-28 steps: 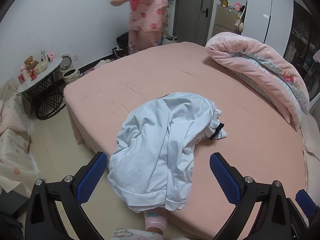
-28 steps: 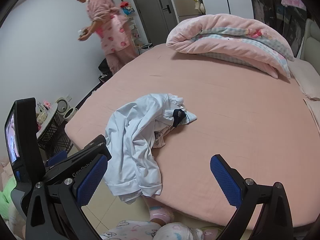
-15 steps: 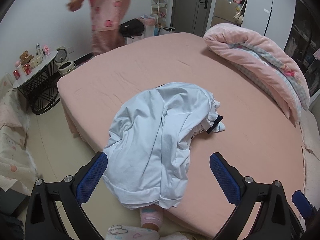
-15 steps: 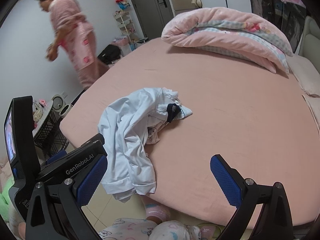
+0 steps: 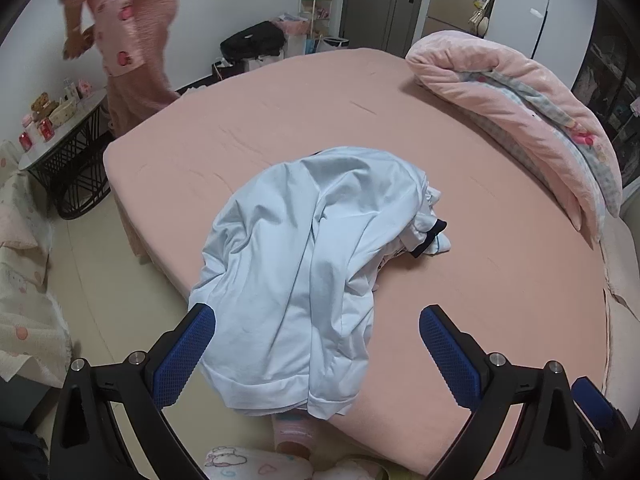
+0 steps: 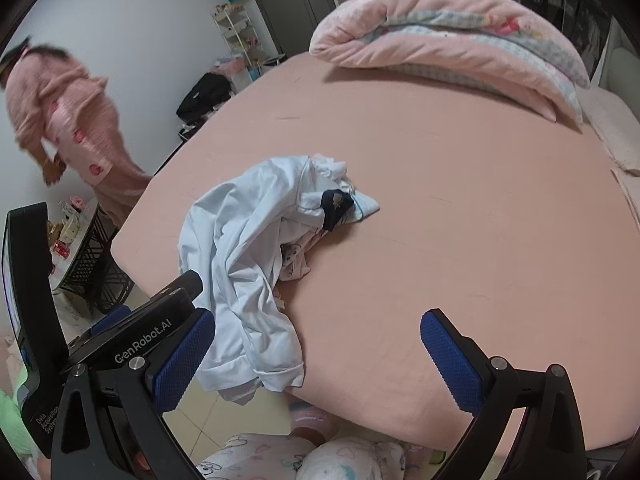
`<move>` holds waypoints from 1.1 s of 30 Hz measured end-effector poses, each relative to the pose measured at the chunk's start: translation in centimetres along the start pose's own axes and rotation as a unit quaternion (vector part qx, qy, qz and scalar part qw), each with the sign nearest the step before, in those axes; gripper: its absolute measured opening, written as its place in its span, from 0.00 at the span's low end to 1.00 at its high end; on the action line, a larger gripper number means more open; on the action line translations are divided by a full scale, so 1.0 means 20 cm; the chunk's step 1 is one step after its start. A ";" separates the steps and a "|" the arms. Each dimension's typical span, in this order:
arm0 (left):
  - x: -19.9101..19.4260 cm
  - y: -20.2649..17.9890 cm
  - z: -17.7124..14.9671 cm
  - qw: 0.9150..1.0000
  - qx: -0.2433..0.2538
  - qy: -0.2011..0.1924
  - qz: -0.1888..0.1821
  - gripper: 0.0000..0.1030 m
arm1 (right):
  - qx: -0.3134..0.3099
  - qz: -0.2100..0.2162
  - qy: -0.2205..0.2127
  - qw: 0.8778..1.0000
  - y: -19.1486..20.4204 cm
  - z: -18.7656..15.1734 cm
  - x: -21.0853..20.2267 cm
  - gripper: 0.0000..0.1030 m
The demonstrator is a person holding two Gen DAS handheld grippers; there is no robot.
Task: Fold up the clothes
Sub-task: 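Move both grippers toward the crumpled white shirt on the bed, then grasp the white shirt fabric with the left gripper while the right gripper grasps nearby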
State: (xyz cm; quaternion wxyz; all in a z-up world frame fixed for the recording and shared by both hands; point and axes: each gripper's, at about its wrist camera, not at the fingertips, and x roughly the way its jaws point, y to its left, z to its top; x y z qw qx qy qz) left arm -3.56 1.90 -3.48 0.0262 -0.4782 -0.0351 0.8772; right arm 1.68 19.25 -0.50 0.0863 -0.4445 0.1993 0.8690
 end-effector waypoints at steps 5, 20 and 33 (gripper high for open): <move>0.07 0.02 0.00 1.000 -0.009 0.016 0.000 1.00 | 0.001 0.002 0.017 1.000 0.00 0.01 0.07 1.00; 0.29 0.11 0.03 0.997 -0.065 0.027 -0.022 1.00 | -0.016 -0.007 0.061 0.998 -0.02 0.11 0.34 0.99; 0.39 0.10 0.01 0.998 -0.061 0.031 -0.006 1.00 | -0.006 0.022 0.075 0.997 -0.03 0.22 0.47 0.99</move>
